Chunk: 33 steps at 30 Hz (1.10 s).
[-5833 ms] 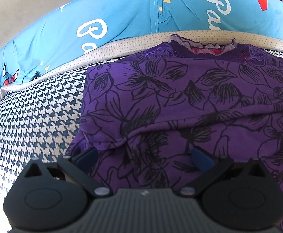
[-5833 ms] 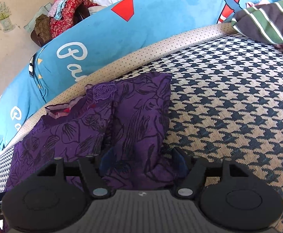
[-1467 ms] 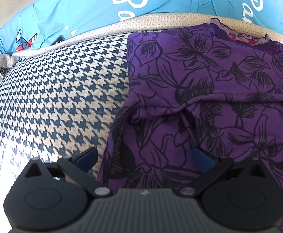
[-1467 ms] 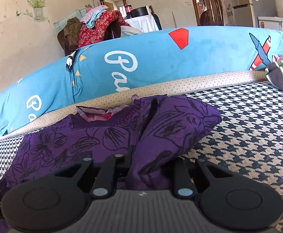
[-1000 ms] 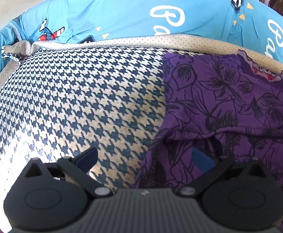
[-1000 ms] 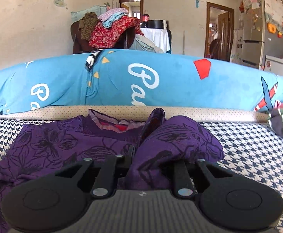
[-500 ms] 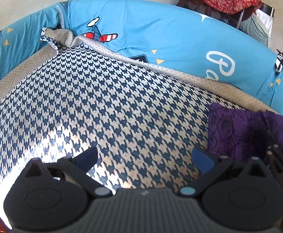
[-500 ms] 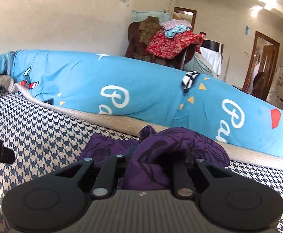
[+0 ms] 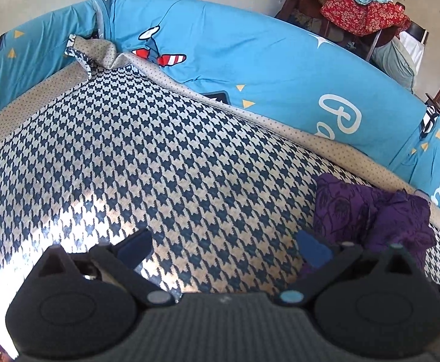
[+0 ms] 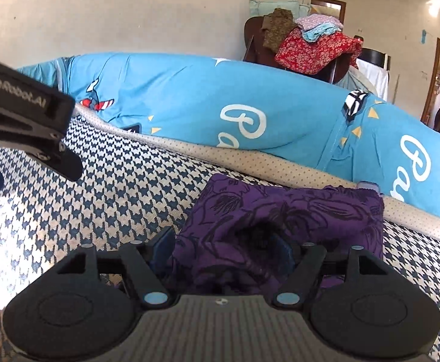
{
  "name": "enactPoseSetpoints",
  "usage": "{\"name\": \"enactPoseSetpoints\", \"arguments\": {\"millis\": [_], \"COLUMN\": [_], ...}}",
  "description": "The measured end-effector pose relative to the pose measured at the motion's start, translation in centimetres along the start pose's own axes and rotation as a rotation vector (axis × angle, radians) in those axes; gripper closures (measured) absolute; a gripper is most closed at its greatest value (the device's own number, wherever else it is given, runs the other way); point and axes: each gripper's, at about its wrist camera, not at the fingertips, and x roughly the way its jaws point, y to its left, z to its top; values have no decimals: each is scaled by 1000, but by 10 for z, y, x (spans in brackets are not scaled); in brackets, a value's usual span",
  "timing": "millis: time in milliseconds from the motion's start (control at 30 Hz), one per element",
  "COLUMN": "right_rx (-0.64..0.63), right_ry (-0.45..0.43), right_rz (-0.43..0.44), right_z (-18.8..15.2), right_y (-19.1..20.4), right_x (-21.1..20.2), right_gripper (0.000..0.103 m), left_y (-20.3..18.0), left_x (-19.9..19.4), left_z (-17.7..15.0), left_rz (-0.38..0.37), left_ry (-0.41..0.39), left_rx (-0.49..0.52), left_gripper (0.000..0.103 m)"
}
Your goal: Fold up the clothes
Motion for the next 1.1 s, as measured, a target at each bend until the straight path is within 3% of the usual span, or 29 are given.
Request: {"name": "enactPoseSetpoints", "arguments": {"millis": [167, 300, 500, 667, 800, 933, 1100], "right_rx": [140, 337, 706, 878, 859, 808, 663], "right_ry": [-24, -22, 55, 65, 33, -4, -22], "right_rz": [15, 55, 101, 114, 93, 125, 283], "right_z": [10, 16, 10, -3, 3, 22, 44], "right_y": [-26, -57, -101, -118, -121, -110, -75], "right_x": [-19, -20, 5, 24, 33, 44, 57], "right_gripper": [30, 30, 30, 30, 30, 30, 30], "left_y": [-3, -8, -15, -18, -18, -14, -9], "left_x": [1, 4, 6, 7, 6, 5, 8], "left_z": [-2, -5, -6, -3, -1, 2, 4], "left_rz": [-1, -3, -15, -36, -49, -46, -28], "left_ry": [6, 18, 29, 38, 38, 34, 36], "left_rx": [4, 16, 17, -4, -19, -38, -55], "left_gripper": [0, 0, 0, 0, 0, 0, 0]}}
